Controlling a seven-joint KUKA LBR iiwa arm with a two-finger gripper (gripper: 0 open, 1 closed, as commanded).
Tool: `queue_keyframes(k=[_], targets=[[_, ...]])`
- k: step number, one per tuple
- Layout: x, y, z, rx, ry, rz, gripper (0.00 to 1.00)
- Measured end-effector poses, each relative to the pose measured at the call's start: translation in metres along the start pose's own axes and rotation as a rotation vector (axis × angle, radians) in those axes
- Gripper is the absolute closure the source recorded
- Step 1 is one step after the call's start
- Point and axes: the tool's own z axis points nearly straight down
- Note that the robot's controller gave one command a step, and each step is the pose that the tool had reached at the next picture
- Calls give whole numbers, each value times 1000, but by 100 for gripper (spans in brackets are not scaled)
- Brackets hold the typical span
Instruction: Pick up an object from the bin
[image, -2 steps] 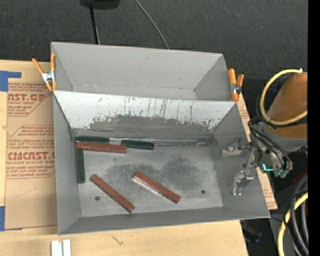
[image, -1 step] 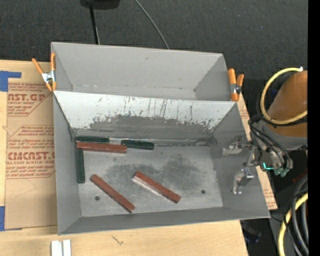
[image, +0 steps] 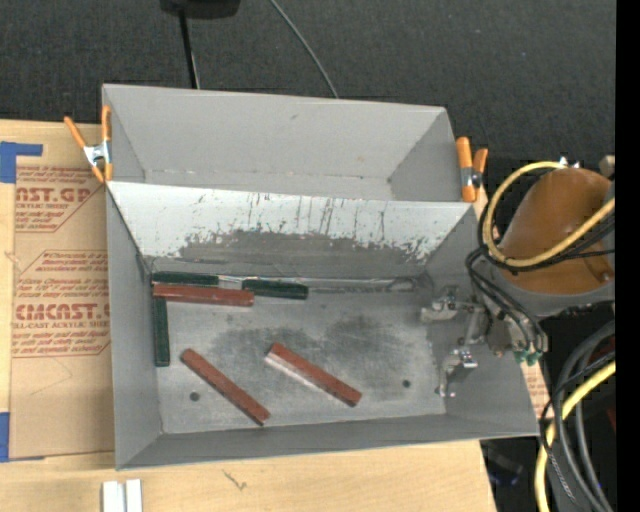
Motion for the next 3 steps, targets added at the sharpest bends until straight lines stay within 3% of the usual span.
queue_keyframes(k=[1, 2, 3], targets=[[9, 40, 24, -4, 11, 8, 0], [-24, 71, 83, -3, 1, 0, 0], [-20, 74, 100, -6, -14, 83, 0]])
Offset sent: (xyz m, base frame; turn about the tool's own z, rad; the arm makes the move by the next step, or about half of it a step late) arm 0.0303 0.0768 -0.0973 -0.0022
